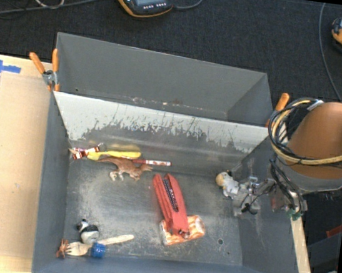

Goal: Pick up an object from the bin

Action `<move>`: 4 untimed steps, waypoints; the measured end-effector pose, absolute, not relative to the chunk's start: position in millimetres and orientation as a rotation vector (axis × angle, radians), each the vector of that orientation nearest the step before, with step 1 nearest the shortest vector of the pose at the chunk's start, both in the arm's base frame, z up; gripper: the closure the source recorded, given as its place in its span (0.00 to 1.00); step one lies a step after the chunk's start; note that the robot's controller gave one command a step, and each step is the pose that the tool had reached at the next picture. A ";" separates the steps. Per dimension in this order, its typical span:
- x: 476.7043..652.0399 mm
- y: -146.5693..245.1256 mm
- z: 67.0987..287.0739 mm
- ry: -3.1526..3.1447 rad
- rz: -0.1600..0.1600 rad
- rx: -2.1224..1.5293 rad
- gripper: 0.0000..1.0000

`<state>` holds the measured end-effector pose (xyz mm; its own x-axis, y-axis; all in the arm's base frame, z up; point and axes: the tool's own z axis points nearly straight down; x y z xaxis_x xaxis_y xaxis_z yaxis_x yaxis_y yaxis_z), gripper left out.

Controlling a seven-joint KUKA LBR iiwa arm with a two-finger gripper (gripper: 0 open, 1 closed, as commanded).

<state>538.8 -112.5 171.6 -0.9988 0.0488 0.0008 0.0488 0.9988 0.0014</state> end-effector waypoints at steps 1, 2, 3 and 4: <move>538.8 -79.5 166.8 -3.139 -0.002 -0.145 1.00; 530.2 -42.3 114.6 -3.140 -0.002 0.105 1.00; 522.9 2.4 129.3 -3.142 0.000 -0.213 0.00; 522.8 2.6 129.2 -3.142 0.000 -0.211 0.00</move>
Offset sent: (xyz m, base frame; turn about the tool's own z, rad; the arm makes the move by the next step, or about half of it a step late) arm -0.0114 0.0778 -0.0665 -0.1268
